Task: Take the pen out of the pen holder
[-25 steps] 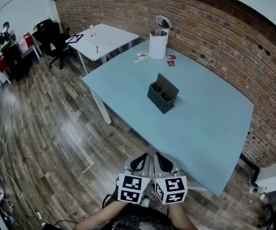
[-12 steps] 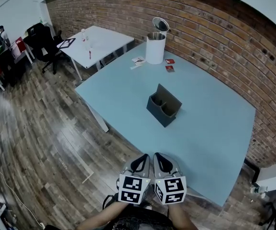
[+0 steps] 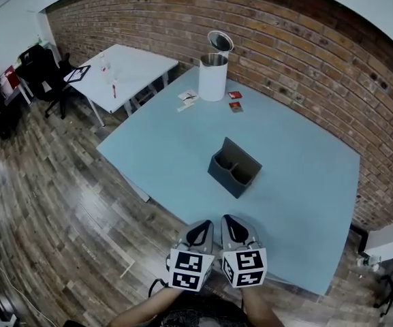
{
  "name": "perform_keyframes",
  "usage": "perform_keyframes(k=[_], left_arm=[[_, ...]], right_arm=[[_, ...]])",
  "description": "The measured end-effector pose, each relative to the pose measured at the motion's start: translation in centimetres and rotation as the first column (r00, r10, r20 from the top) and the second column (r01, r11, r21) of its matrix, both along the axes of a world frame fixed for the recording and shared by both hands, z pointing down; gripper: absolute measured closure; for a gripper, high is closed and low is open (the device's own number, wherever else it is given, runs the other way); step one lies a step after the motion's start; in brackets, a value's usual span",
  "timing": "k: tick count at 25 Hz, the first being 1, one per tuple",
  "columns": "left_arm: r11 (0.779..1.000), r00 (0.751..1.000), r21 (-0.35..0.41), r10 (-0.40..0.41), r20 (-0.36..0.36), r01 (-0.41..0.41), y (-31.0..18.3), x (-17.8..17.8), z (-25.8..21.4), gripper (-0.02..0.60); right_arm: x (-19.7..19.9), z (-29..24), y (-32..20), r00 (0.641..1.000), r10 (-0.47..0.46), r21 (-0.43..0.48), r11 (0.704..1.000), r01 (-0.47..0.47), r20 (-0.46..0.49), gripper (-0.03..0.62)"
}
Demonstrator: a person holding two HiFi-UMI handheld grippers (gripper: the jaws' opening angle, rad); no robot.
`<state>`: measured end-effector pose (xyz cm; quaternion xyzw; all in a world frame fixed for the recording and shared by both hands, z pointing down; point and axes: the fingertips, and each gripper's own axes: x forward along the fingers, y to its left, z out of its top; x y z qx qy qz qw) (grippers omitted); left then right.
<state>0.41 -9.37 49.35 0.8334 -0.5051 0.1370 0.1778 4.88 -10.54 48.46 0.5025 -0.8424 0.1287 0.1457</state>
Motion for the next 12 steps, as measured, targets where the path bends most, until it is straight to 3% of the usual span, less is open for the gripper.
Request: perform_keyframes(k=[12], left_arm=[[0.995,0.994,0.02,0.101,-0.029,-0.1,-4.9,-1.6,-0.6,0.583]], right_arm=[[0.0,-1.2,-6.1,0.99,0.122,0.042,0.992,-0.119,-0.065,0.574]])
